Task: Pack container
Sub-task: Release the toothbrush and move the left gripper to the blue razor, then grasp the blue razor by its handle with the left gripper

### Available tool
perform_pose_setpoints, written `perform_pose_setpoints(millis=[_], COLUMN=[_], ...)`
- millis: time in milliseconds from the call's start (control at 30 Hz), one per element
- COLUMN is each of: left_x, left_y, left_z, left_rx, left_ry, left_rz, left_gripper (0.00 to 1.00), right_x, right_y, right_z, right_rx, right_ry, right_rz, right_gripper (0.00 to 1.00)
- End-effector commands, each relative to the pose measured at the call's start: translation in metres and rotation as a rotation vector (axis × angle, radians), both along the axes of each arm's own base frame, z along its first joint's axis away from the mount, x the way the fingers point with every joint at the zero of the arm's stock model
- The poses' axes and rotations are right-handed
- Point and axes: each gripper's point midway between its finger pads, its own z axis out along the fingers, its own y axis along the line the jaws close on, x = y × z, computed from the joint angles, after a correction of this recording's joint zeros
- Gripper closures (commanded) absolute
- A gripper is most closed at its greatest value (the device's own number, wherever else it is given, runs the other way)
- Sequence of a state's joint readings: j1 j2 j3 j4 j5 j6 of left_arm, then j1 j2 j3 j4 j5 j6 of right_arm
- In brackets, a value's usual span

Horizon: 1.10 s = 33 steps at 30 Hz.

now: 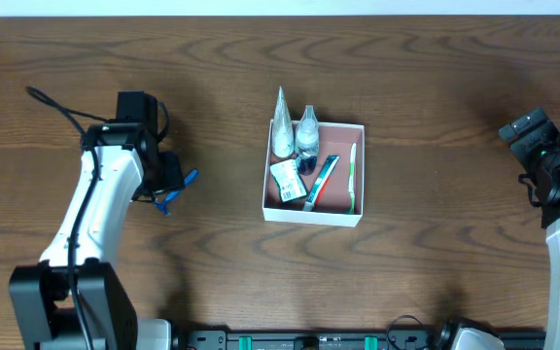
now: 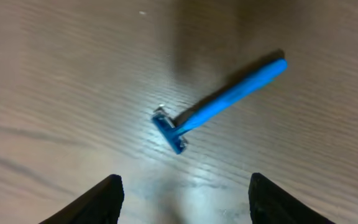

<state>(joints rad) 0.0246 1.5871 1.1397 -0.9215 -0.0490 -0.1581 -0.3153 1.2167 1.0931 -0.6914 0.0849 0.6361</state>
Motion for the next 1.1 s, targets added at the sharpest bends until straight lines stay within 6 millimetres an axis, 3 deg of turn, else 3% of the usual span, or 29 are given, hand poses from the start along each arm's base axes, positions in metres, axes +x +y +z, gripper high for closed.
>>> perform_pose_setpoints(millis=[0, 367, 1067], left_x=[-0.005, -0.003, 0.003], left_y=[-0.006, -0.018, -0.018], left_z=[-0.02, -0.067, -0.084], left_rx=[-0.038, -0.108, -0.108], left_ry=[0.068, 0.178, 0.189], left_rz=[-0.075, -0.191, -0.251], left_gripper=[0.34, 0.34, 0.36], right_x=[0.0, 0.0, 0.0], right_y=[-0.003, -0.003, -0.003], right_z=[0.003, 0.003, 0.003], right_rx=[-0.001, -0.001, -0.001], right_ry=[-0.006, -0.006, -0.006], right_rz=[-0.013, -0.013, -0.013], right_gripper=[0.01, 0.01, 0.01])
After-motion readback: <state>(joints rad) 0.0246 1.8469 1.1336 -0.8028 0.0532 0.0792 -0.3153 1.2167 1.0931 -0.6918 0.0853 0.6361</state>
